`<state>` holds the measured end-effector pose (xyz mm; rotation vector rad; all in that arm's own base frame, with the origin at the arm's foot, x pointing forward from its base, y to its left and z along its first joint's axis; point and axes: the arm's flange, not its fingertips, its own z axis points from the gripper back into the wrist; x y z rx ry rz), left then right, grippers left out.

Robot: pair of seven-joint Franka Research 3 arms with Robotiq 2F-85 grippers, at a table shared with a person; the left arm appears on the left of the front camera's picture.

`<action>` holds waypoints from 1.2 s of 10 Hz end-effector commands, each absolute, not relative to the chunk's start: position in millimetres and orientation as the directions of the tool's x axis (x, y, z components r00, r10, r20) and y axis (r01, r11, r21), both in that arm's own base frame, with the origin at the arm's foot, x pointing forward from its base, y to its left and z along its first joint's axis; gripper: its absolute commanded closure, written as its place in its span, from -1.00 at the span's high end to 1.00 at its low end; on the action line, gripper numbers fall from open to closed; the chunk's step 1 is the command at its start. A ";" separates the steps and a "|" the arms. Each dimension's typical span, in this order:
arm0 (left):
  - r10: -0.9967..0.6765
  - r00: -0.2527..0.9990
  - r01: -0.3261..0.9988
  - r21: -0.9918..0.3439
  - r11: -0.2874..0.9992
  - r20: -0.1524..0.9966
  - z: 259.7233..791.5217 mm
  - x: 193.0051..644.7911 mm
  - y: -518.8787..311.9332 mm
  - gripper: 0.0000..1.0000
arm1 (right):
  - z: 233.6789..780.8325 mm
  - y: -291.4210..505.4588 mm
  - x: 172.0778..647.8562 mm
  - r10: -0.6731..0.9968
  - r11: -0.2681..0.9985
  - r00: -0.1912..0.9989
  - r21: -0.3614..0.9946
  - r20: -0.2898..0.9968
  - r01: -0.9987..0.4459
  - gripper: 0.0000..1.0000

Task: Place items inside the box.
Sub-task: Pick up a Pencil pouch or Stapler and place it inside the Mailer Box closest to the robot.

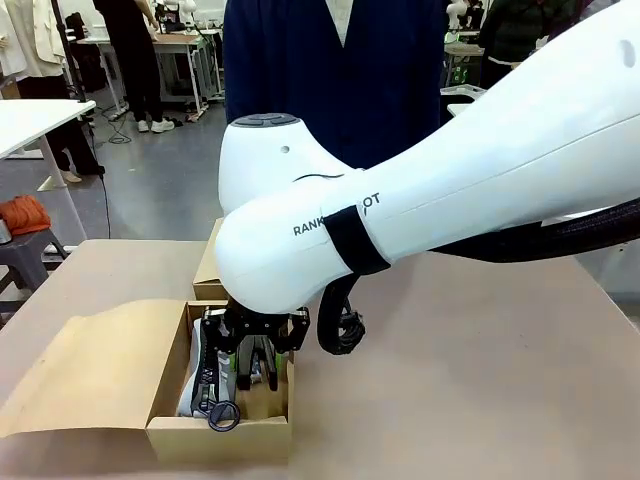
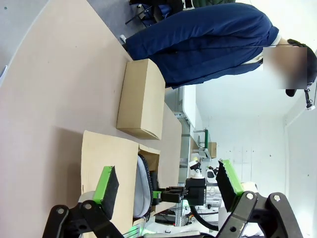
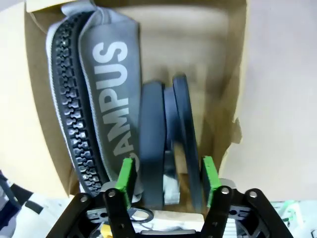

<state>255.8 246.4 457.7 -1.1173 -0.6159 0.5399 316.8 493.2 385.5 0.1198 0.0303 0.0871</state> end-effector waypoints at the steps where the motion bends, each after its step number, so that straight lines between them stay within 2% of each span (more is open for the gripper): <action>1: 0.676 0.711 -0.065 -0.938 0.340 0.195 458.0 254.9 246.0 1.00 | 389.3 495.5 315.2 0.104 0.990 0.995 0.093 -0.004 -0.103 1.00; 6: 0.676 0.711 -0.065 -0.938 0.340 0.195 458.0 254.9 246.0 1.00 | 400.6 485.8 317.3 0.087 0.990 0.996 0.113 0.023 -0.089 1.00; 7: 0.676 0.711 -0.065 -0.938 0.340 0.195 458.0 254.9 246.0 1.00 | 423.1 464.6 318.4 0.142 0.983 0.988 0.113 0.059 -0.148 1.00; 8: 0.676 0.711 -0.065 -0.938 0.340 0.195 458.0 254.9 246.0 1.00 | 459.6 418.9 319.0 0.213 0.964 0.976 0.153 0.034 -0.216 1.00; 9: 0.676 0.711 -0.065 -0.938 0.340 0.195 458.0 254.9 246.0 1.00 | 496.5 354.4 314.6 0.336 0.898 0.941 0.314 -0.032 -0.310 1.00; 10: 0.676 0.711 -0.065 -0.938 0.340 0.195 458.0 254.9 246.0 1.00 | 519.8 288.1 306.5 0.364 0.848 0.931 0.410 0.012 -0.337 1.00; 12: 0.676 0.711 -0.065 -0.938 0.340 0.195 458.0 254.9 246.0 1.00 | 531.7 175.4 298.0 0.313 0.684 0.948 0.679 0.058 -0.267 1.00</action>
